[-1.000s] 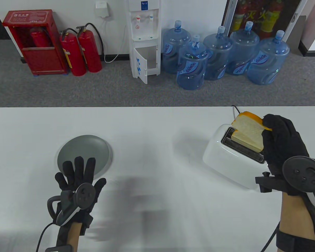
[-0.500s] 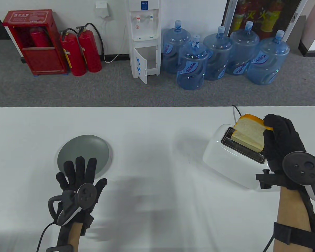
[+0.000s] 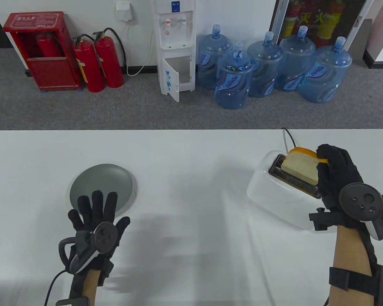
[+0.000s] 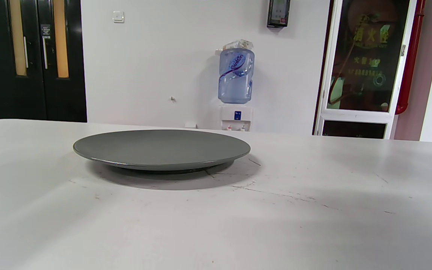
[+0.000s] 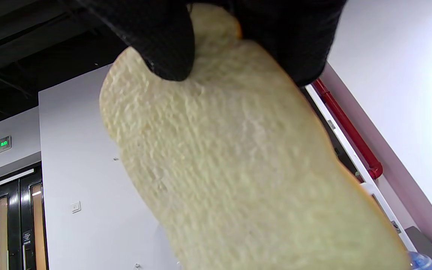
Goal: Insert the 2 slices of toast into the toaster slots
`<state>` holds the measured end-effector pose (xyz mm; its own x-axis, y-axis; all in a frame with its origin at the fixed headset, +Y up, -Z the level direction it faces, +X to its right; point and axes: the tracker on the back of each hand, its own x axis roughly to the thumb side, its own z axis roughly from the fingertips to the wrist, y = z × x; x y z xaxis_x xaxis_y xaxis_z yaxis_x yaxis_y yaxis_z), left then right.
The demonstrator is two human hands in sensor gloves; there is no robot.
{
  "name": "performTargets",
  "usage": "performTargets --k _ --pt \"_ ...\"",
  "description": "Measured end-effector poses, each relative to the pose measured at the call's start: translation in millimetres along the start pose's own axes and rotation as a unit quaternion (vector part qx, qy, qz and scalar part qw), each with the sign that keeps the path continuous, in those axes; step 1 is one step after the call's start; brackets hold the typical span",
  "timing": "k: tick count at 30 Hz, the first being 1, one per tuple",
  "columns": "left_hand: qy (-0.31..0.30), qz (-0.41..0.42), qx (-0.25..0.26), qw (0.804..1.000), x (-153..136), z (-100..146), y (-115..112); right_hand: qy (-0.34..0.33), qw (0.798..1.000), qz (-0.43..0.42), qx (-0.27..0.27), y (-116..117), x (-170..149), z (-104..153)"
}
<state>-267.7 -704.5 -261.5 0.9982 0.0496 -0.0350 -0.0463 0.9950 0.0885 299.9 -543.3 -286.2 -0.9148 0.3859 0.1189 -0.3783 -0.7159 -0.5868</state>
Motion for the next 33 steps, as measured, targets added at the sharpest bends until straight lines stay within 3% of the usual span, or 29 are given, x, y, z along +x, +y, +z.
performTargets --k 33 --pt "-0.002 -0.006 -0.004 1.000 1.4 -0.6 0.6 0.029 0.999 -0.035 0.021 29.6 -22.3 8.2"
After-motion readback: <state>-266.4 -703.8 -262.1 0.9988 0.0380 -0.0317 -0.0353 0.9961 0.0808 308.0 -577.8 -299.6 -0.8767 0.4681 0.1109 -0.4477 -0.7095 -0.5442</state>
